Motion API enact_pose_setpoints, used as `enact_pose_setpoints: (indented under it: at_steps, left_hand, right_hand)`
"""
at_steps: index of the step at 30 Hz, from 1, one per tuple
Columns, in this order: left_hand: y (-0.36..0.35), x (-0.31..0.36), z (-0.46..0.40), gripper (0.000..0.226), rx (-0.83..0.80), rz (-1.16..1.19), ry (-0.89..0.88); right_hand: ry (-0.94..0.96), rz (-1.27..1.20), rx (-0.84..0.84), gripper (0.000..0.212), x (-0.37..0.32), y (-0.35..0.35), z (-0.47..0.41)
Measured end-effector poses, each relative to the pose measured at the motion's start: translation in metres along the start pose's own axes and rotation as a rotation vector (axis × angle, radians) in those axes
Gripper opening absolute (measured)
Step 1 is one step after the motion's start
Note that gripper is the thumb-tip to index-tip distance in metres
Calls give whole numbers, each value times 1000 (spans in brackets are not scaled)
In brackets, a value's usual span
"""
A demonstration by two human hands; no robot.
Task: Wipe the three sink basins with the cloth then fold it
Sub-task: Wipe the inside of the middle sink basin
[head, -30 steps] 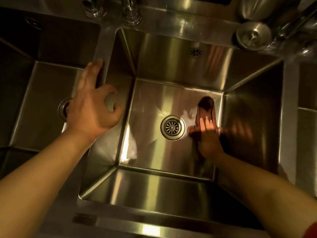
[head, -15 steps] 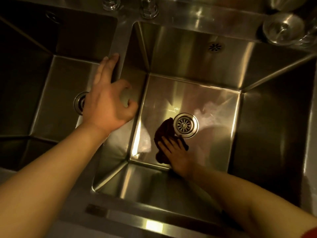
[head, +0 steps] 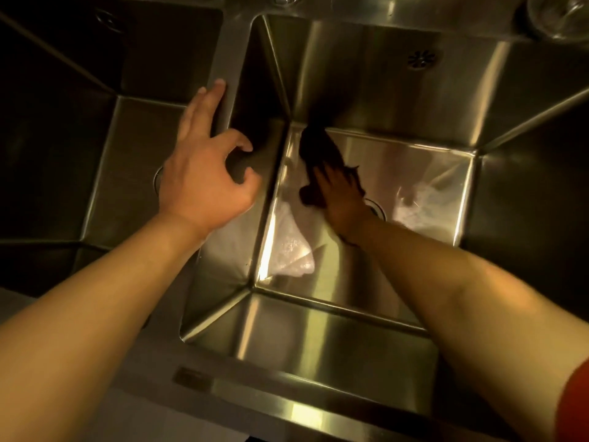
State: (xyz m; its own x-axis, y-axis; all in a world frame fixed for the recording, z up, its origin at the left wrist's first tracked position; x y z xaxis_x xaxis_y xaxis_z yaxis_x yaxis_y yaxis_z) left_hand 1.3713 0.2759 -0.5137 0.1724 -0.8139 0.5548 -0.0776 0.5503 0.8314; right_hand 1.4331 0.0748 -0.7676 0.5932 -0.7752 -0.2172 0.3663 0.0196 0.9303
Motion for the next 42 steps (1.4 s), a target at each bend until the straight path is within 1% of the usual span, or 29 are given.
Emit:
enact_pose_setpoints:
  at_steps: [3,5,8,10,11,13,15,16,19,22,25,28,32,33,36,38,42]
  left_hand:
    - [1,1,-1,20,5,1,-7]
    - [1,1,-1,22,2,1,-10]
    - [2,1,-1,24,-2,-8,-26]
    - [2,1,-2,26,-2,-3,-47]
    - [2,1,-1,27,0,3,-57]
    - [2,1,-1,29,11,5,-59]
    - [3,2,-1,32,18,-8,-38]
    - [3,3,-1,34,14,-13,-28]
    - [3,4,-2,34,1,-19,-13]
    - [3,4,-1,27,8,1,2]
    - [4,5,-1,23,20,-5,2]
    - [4,5,-1,24,17,-22,-5]
    - [3,5,-2,28,9,-22,-16]
    - [3,5,-2,28,10,-14,-27]
    - [1,2,-2,29,0,-15,-57]
    - [0,0,-1,27,-4,-32,-49]
    - [-2,-1,-2,22,1,-32,-36]
  right_hand:
    - [-172,22,21,79,70,14,13]
    - [-304,19,14,78,112,19,30]
    - [-469,26,9,87,154,23,70]
    - [-607,-11,-43,87,163,18,98]
    - [-663,-10,-63,84,161,14,111]
    - [-702,20,-39,73,145,8,129]
    - [-666,2,-12,71,120,2,145]
    - [-640,-2,-35,74,106,-5,155]
    - [-509,37,-195,88,63,-35,190]
    - [-205,91,-287,95,28,-54,203]
    - [73,117,-347,94,3,-59,185]
    - [204,163,-316,85,-23,-59,164]
    - [320,147,-234,89,-77,-55,132]
    - [358,131,-217,86,-94,-54,122]
    - [465,135,-171,67,-136,-57,101]
    - [482,125,-143,60,-143,-56,97]
    - [528,54,-91,53,-135,-51,97]
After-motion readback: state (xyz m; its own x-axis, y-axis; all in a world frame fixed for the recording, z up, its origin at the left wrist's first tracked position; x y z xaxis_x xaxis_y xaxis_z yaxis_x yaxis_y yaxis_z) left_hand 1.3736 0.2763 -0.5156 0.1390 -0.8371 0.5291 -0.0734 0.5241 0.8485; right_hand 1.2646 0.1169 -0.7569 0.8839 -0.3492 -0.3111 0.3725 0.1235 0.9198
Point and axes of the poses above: each hand's wrist, its own z-axis away from the middle knuckle, its own y-axis out of the back of the hand, x = y × z, the point moved 5 cm from there along -z, towards the middle knuckle, and after that the axes turned 12 degrees about z, right-handed, at the moved point
